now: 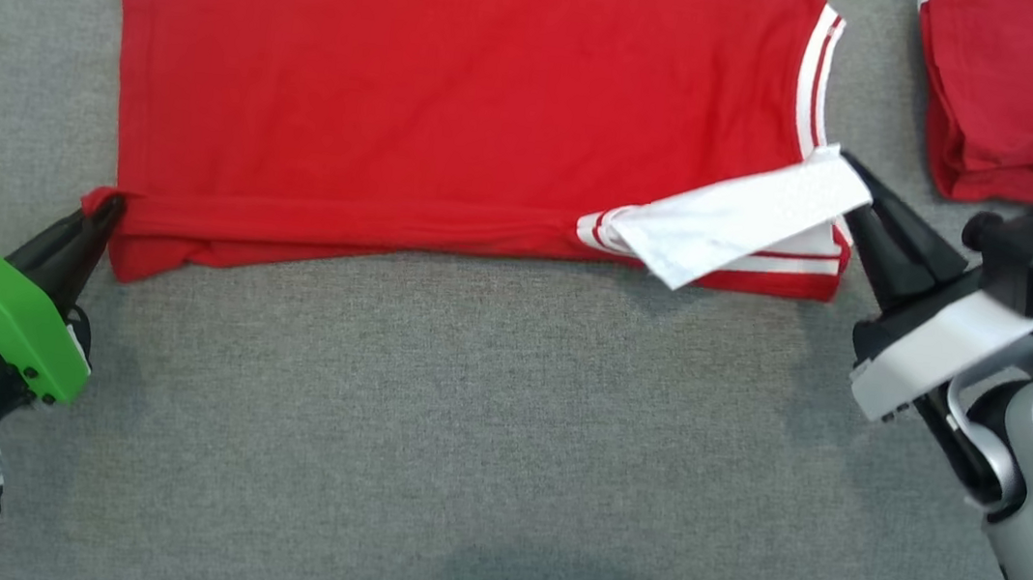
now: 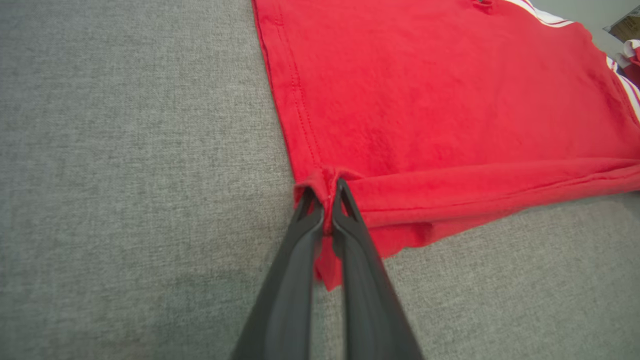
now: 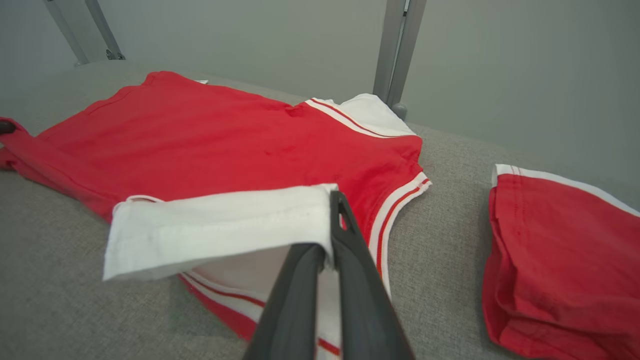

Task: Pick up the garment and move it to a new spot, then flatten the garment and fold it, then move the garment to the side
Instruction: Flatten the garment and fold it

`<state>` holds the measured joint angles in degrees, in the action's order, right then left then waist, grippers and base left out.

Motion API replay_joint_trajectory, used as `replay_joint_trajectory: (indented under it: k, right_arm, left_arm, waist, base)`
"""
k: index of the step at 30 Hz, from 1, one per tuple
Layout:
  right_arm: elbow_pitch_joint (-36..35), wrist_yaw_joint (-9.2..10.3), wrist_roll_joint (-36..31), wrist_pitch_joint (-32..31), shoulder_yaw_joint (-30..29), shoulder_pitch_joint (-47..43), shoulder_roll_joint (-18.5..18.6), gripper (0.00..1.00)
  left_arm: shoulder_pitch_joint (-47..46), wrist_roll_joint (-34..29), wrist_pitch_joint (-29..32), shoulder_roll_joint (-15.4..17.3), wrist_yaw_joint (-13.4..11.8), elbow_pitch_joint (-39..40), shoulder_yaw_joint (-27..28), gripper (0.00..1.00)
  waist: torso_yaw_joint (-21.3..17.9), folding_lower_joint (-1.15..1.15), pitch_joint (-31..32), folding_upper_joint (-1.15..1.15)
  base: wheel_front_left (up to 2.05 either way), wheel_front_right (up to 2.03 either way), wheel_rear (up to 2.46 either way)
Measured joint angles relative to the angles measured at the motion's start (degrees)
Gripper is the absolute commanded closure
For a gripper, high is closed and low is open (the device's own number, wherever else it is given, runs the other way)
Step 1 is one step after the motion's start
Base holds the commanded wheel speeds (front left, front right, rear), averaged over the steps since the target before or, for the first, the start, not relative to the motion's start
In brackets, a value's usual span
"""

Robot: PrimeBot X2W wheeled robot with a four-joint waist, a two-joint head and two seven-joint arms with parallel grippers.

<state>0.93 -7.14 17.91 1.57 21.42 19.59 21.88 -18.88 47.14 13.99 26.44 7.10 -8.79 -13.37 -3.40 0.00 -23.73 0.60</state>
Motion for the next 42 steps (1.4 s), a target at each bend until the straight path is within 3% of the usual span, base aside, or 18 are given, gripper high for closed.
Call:
replay_joint_trajectory:
  k: [22, 23, 25, 26, 27, 28, 29, 30, 31, 42]
  right_arm:
    - [7.15, -0.01, 4.37, -4.94, 1.85, 14.52, 1.2, 1.0]
    - [7.56, -0.01, 4.44, -5.15, 2.15, 14.82, 1.2, 1.0]
    - [8.43, -0.01, 4.61, -5.42, 2.71, 15.49, 1.19, 1.0]
    - [8.83, -0.01, 4.63, -5.59, 2.98, 15.8, 1.15, 0.81]
    - [9.15, -0.01, 4.61, -5.58, 3.13, 16.21, 1.08, 0.65]
    - [9.4, -0.01, 4.6, -5.56, 3.14, 16.69, 1.03, 0.65]
    - [9.7, -0.01, 4.59, -5.56, 3.16, 17.23, 0.99, 0.49]
    - [10.0, -0.01, 4.58, -5.55, 3.21, 17.72, 0.9, 0.0]
    - [10.27, -0.01, 4.55, -5.55, 3.36, 18.06, 0.85, 0.0]
    - [12.28, 0.0, 3.12, -3.53, 3.63, 18.85, 0.68, 0.0]
  left_arm:
    - [-8.22, 3.7, 8.39, 0.31, -1.56, -1.64, 0.52, 1.0]
    - [-8.42, 3.7, 8.76, 0.32, -1.56, -1.78, 0.51, 0.98]
    - [-8.66, 3.7, 9.0, 0.31, -1.59, -2.11, 0.51, 0.75]
    - [-8.83, 3.7, 9.21, 0.31, -1.93, -2.33, 0.55, 0.57]
    - [-9.04, 3.7, 9.23, 0.3, -2.15, -2.65, 0.63, 0.53]
    - [-9.34, 3.7, 9.24, 0.29, -2.23, -2.98, 0.71, 0.53]
    - [-9.59, 3.7, 9.25, 0.29, -2.46, -3.18, 0.77, 0.47]
    - [-9.73, 3.71, 9.25, 0.23, -2.57, -3.24, 0.82, 0.13]
    - [-9.89, 3.72, 9.25, 0.14, -2.57, -3.27, 0.87, 0.0]
    - [-10.52, 2.3, 5.83, 1.33, -3.1, -2.97, 3.5, 0.0]
  waist:
    - [-1.09, 0.0, -5.47, 0.0]
    - [-1.14, 0.0, -5.57, 0.0]
    - [-1.26, 0.0, -5.74, 0.0]
    - [-1.32, 0.0, -5.83, 0.0]
    - [-1.38, 0.0, -5.92, 0.0]
    - [-1.45, 0.0, -5.99, 0.0]
    - [-1.52, 0.0, -6.07, 0.0]
    - [-1.58, 0.0, -6.13, 0.0]
    - [-1.64, 0.0, -6.19, 0.0]
    - [-2.07, 0.0, -6.05, 0.0]
  base:
    - [0.0, 0.0, 0.0]
    - [0.0, 0.0, 0.0]
    - [0.0, 0.0, 0.0]
    - [0.0, 0.0, 0.0]
    - [0.0, 0.0, 0.0]
    - [0.0, 0.0, 0.0]
    - [0.0, 0.0, 0.0]
    - [0.0, 0.0, 0.0]
    - [0.0, 0.0, 0.0]
    - [0.0, 0.0, 0.0]
